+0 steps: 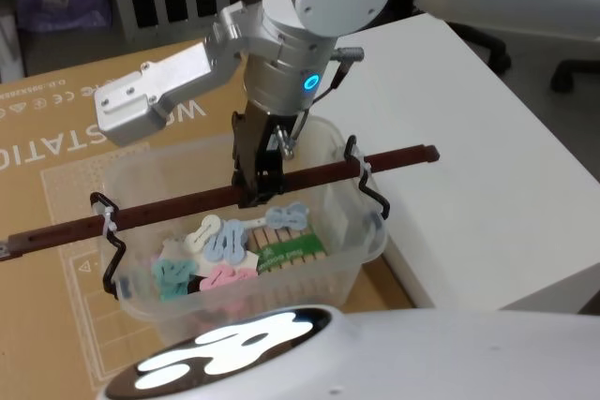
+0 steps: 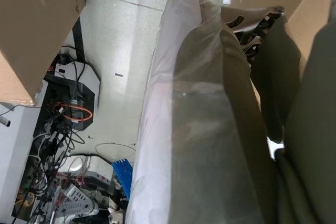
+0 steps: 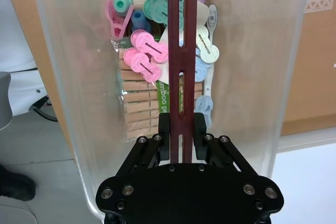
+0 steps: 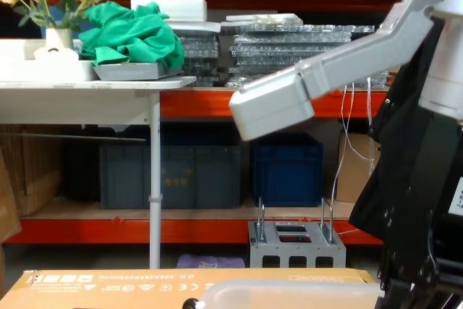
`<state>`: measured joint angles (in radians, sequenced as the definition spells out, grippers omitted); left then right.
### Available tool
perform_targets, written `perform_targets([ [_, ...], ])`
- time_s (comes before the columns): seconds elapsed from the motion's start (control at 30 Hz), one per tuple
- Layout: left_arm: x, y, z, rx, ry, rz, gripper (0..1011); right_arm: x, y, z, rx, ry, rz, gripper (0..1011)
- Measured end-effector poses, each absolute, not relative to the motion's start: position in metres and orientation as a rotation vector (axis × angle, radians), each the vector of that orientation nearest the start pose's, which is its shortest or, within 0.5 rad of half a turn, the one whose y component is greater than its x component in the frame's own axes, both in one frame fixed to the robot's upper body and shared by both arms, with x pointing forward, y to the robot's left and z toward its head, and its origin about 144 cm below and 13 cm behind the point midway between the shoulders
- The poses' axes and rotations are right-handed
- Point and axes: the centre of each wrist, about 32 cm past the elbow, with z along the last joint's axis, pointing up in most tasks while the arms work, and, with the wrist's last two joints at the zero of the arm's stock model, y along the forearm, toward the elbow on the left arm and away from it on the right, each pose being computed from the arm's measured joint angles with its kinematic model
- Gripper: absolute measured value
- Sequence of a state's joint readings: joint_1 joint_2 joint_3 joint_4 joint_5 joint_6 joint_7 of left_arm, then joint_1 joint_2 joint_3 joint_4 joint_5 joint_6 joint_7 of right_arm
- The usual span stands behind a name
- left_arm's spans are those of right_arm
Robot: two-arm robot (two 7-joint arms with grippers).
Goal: Use one hand to grasp the basket and place it at the designated location.
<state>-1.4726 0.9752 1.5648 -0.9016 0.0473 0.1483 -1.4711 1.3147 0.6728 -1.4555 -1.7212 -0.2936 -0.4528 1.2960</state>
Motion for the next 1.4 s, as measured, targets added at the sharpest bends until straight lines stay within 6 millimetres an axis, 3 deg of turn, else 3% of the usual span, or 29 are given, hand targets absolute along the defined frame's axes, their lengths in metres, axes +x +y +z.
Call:
perform_targets([
  [0.37,0.616,0.496,1.396,1.629,0.165,0.178,0,0.524,-0.135,1.387,-1.126,-1.314,0.933,253],
  [0.77,0.616,0.496,1.396,1.629,0.166,0.178,0,0.521,-0.134,1.385,-1.143,-1.311,0.941,252],
  [0.87,0.616,0.496,1.396,1.629,0.165,0.178,0,0.519,-0.133,1.381,-1.152,-1.313,0.951,301],
  [1.0,0.616,0.496,1.396,1.629,0.165,0.178,0,0.518,-0.13,1.374,-1.166,-1.314,0.964,455],
  [1.23,0.616,0.496,1.396,1.629,0.165,0.178,0,0.52,-0.127,1.37,-1.178,-1.312,0.967,626],
  [1.4,0.616,0.496,1.396,1.629,0.165,0.178,0,0.521,-0.126,1.369,-1.181,-1.309,0.968,819],
])
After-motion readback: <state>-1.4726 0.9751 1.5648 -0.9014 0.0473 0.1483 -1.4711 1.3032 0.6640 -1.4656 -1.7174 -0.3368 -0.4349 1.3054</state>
